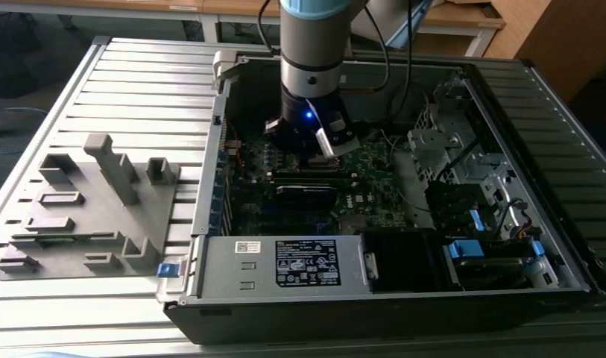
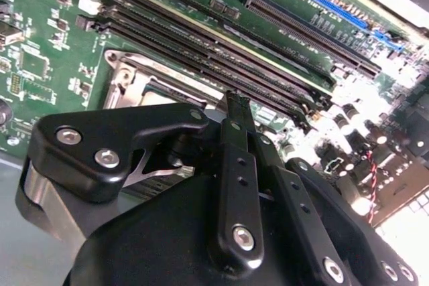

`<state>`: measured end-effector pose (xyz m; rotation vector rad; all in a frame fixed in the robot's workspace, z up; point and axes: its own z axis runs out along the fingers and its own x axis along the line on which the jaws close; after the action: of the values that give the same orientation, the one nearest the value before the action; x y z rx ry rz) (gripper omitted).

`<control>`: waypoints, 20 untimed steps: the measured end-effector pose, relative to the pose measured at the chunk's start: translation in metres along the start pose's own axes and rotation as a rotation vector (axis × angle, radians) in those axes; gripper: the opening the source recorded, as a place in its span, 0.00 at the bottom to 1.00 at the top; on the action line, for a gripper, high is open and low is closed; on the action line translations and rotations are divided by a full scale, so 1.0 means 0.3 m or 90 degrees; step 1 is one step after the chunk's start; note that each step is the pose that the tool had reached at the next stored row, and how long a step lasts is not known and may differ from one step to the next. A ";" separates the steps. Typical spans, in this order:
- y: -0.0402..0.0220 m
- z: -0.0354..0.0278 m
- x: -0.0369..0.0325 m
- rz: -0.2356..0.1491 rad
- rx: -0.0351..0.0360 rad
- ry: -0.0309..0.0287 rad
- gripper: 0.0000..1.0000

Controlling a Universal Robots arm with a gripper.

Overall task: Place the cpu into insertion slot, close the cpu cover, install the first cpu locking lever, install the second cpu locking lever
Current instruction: 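Install the second cpu locking lever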

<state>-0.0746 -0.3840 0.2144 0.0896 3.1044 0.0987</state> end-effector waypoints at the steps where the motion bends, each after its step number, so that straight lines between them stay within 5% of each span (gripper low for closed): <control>1: 0.000 0.002 0.002 0.000 0.0001 0.0000 0.11; 20: -0.003 0.021 0.028 0.000 -0.0015 0.0000 0.11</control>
<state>-0.0827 -0.3840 0.2078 0.0895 3.1042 0.1023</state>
